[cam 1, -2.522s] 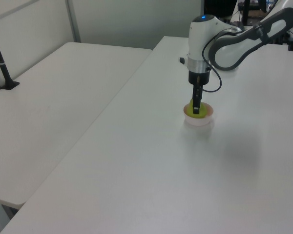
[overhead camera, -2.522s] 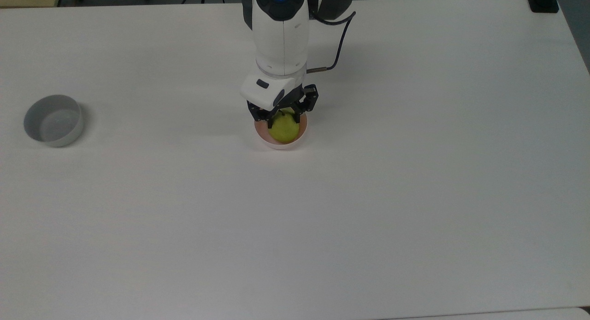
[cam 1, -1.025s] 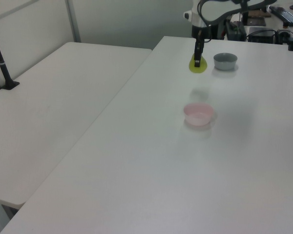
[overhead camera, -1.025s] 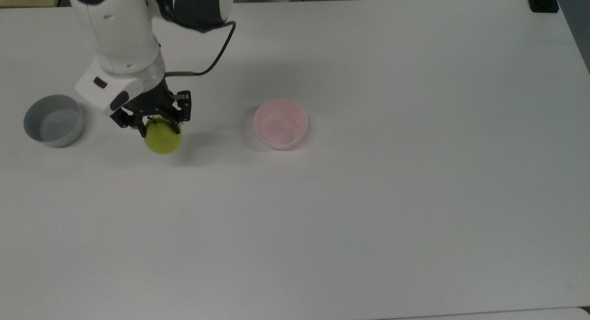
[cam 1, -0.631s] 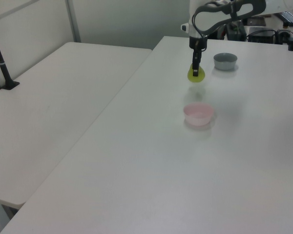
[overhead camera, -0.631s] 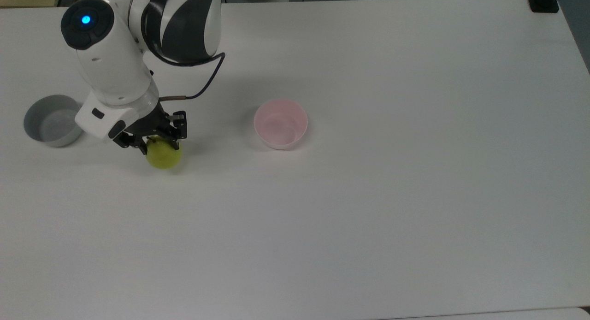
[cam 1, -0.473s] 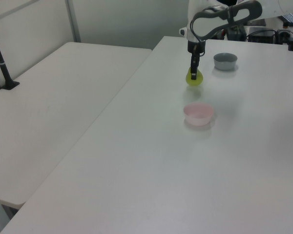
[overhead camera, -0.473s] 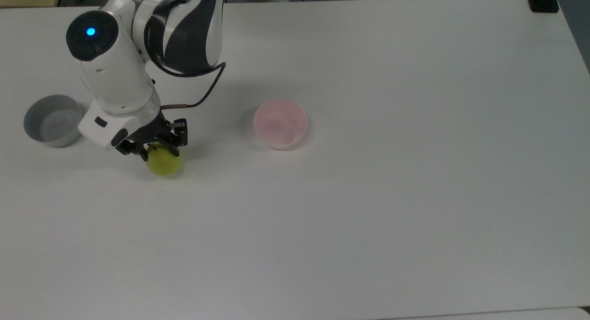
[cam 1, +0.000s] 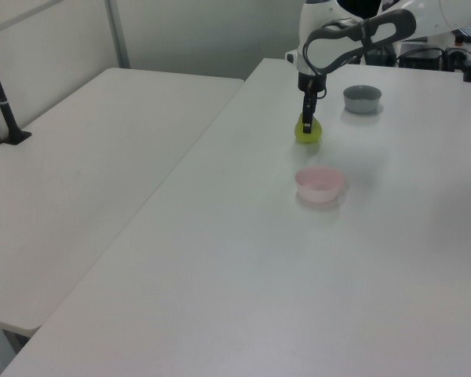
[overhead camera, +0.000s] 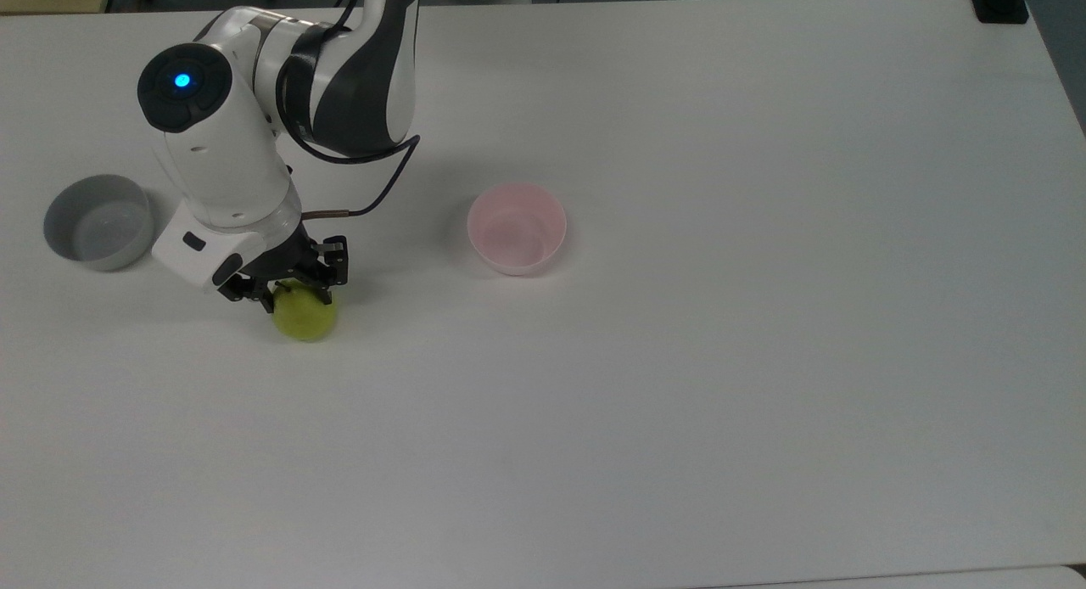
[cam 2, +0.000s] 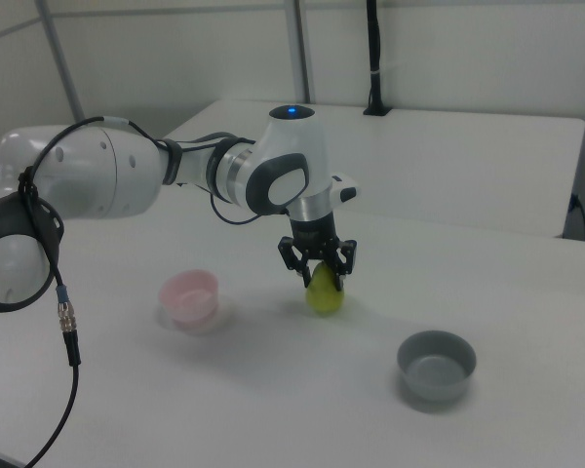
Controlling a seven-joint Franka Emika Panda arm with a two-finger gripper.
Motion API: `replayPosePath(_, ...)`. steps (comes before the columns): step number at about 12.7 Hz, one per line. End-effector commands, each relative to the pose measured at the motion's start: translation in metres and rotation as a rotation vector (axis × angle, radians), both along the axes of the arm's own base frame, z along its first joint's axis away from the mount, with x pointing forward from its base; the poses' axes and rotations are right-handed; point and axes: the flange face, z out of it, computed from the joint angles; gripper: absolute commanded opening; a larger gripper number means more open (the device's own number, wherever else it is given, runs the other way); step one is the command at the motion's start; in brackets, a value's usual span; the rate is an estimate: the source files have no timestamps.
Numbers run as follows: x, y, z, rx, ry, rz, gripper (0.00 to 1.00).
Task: Pick up a pear from the bowl
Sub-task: 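Lower the pear onto the table beside the pink bowl, then open the gripper to release the pear and raise it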
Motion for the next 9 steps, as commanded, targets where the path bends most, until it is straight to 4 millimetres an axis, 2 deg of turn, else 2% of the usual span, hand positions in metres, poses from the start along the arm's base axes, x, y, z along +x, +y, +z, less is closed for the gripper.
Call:
replayPosePath(1,0.003,0.0,-0.001,0.008,-0.013,0.008,1.0)
replayPosePath(3,0.0,0.001,0.016,0.009,-0.028,0.008,1.0)
replayPosePath(5,-0.006,0.004,0.042,0.023,-0.037,-0.058,1.0)
replayPosePath(8,-0.029,0.012,0.103,0.057,-0.026,-0.085,1.0)
replayPosePath(9,-0.035,0.013,0.117,0.065,-0.014,-0.084,1.0)
